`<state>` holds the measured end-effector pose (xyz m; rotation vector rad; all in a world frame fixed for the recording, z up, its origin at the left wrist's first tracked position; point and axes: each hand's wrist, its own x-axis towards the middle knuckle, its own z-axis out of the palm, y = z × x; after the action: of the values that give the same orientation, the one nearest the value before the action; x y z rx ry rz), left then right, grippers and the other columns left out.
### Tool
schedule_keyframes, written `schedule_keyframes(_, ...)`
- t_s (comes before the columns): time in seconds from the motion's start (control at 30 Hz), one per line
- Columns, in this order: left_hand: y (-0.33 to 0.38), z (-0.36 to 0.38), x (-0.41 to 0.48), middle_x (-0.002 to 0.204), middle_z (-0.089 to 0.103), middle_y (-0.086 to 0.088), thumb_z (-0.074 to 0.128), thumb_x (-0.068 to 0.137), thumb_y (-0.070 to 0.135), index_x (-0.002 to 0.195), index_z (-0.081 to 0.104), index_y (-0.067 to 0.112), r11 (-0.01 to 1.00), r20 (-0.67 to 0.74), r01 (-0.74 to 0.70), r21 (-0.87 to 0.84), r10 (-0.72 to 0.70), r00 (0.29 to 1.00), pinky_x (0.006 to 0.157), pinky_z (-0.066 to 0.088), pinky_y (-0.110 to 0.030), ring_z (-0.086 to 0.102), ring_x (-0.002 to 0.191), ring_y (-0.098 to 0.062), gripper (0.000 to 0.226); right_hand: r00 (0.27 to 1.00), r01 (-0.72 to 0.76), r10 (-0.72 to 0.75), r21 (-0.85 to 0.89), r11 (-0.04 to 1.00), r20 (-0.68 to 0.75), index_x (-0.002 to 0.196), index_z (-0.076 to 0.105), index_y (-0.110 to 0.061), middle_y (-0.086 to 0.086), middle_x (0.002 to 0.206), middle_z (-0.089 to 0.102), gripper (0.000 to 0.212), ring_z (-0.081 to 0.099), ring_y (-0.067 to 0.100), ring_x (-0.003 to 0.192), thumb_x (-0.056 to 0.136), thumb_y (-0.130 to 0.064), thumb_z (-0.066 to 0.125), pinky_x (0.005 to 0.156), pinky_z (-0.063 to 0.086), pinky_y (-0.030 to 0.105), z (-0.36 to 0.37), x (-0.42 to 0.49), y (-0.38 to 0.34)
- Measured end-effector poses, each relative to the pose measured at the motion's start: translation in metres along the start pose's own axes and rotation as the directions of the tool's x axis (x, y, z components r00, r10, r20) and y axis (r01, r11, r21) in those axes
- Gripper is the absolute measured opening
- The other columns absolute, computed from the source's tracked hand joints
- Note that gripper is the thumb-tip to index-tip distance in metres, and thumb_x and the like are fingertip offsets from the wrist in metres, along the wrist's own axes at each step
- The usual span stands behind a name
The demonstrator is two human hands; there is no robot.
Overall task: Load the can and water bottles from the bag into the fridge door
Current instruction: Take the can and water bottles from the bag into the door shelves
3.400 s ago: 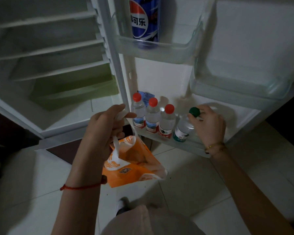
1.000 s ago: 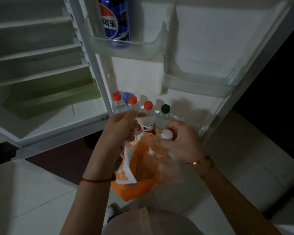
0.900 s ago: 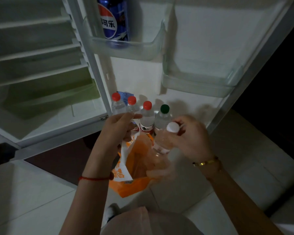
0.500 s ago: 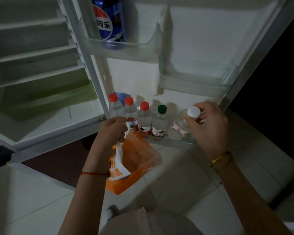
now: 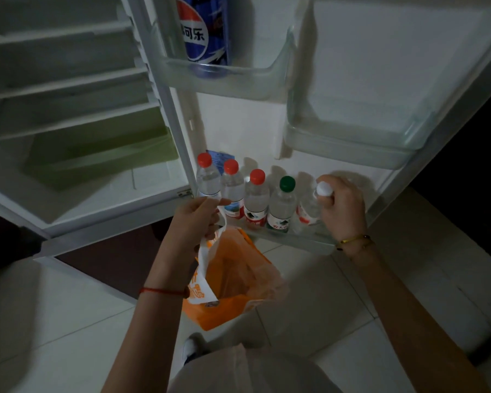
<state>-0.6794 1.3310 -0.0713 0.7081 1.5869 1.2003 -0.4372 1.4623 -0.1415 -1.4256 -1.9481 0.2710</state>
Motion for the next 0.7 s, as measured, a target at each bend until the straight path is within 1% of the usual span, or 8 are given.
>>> schedule_keyframes(0.07, 0.0, 0.0, 0.001, 0.058, 0.036, 0.001, 0.046, 0.101, 0.018, 0.09, 0.068, 0.013, 1.0, -0.012, 0.015, 0.003, -0.015, 1.0, 0.044, 0.032, -0.017, 0.033, 0.044, -0.005, 0.025, 0.999, -0.006, 0.007, -0.005, 1.0, 0.045, 0.105, 0.066, -0.008, 0.014, 0.102, 0.065, 0.035, 0.056, 0.034, 0.095, 0.077, 0.01, 0.053, 0.08, 0.046, 0.033, 0.002, 0.007, -0.001)
schedule_keyframes(0.17, 0.001, -0.001, 0.003, 0.059, 0.038, 0.001, 0.046, 0.101, 0.02, 0.089, 0.067, 0.015, 1.0, -0.008, 0.027, -0.005, -0.027, 1.0, 0.047, 0.033, -0.019, 0.034, 0.047, -0.007, 0.025, 0.993, 0.027, -0.025, -0.017, 1.0, 0.115, 0.101, 0.064, -0.008, 0.014, 0.102, 0.064, 0.044, 0.053, 0.036, 0.094, 0.07, 0.019, 0.048, 0.08, 0.048, 0.04, 0.0, 0.011, -0.003)
schedule_keyframes(0.33, 0.002, 0.0, 0.011, 0.059, 0.038, 0.002, 0.046, 0.1, 0.02, 0.101, 0.07, 0.009, 0.999, -0.03, 0.042, -0.004, -0.042, 0.999, 0.047, 0.033, -0.018, 0.033, 0.047, -0.006, 0.026, 0.965, 0.049, -0.038, -0.036, 0.998, 0.259, 0.096, 0.06, -0.012, 0.012, 0.095, 0.063, 0.046, 0.051, 0.037, 0.091, 0.068, 0.021, 0.048, 0.076, 0.045, 0.04, -0.005, 0.015, 0.001)
schedule_keyframes(0.4, 0.004, 0.001, 0.012, 0.058, 0.037, 0.002, 0.047, 0.1, 0.02, 0.098, 0.07, 0.01, 0.999, -0.035, 0.041, -0.018, -0.042, 0.999, 0.046, 0.032, -0.018, 0.033, 0.045, -0.006, 0.025, 0.947, 0.063, -0.052, -0.025, 0.998, 0.317, 0.094, 0.059, -0.014, 0.011, 0.091, 0.062, 0.044, 0.051, 0.036, 0.089, 0.068, 0.019, 0.047, 0.072, 0.04, 0.036, -0.006, 0.017, 0.001)
schedule_keyframes(0.47, 0.006, 0.003, 0.012, 0.058, 0.036, 0.001, 0.046, 0.1, 0.018, 0.09, 0.068, 0.012, 0.999, -0.031, 0.042, -0.035, -0.043, 0.999, 0.045, 0.031, -0.017, 0.031, 0.046, -0.007, 0.025, 0.934, 0.062, -0.054, -0.012, 0.998, 0.354, 0.093, 0.059, -0.013, 0.009, 0.089, 0.061, 0.043, 0.051, 0.034, 0.088, 0.068, 0.019, 0.045, 0.07, 0.034, 0.032, -0.007, 0.017, 0.0)
schedule_keyframes(0.53, 0.008, 0.004, 0.014, 0.058, 0.036, 0.001, 0.046, 0.1, 0.017, 0.085, 0.067, 0.014, 0.998, -0.034, 0.043, -0.041, -0.044, 0.998, 0.042, 0.03, -0.016, 0.031, 0.046, -0.007, 0.026, 0.928, 0.068, -0.063, -0.001, 0.998, 0.367, 0.092, 0.059, -0.016, 0.007, 0.088, 0.061, 0.044, 0.052, 0.034, 0.087, 0.068, 0.018, 0.046, 0.07, 0.038, 0.033, -0.01, 0.018, -0.001)
schedule_keyframes(0.6, 0.008, 0.004, 0.014, 0.058, 0.037, 0.001, 0.046, 0.1, 0.018, 0.085, 0.067, 0.014, 0.998, -0.031, 0.037, -0.046, -0.038, 0.999, 0.045, 0.031, -0.018, 0.032, 0.049, -0.008, 0.026, 0.921, 0.073, -0.068, 0.002, 0.997, 0.385, 0.093, 0.058, -0.018, 0.006, 0.089, 0.061, 0.044, 0.054, 0.035, 0.087, 0.068, 0.017, 0.045, 0.074, 0.044, 0.037, -0.013, 0.019, -0.001)
schedule_keyframes(0.7, 0.006, 0.003, 0.014, 0.06, 0.038, 0.001, 0.046, 0.1, 0.019, 0.091, 0.068, 0.013, 0.999, -0.027, 0.025, -0.038, -0.026, 0.999, 0.047, 0.032, -0.018, 0.032, 0.053, -0.009, 0.025, 0.902, 0.08, -0.063, -0.021, 0.997, 0.426, 0.098, 0.057, -0.018, 0.01, 0.095, 0.062, 0.042, 0.055, 0.036, 0.091, 0.072, 0.014, 0.047, 0.079, 0.049, 0.043, -0.017, 0.019, -0.005)
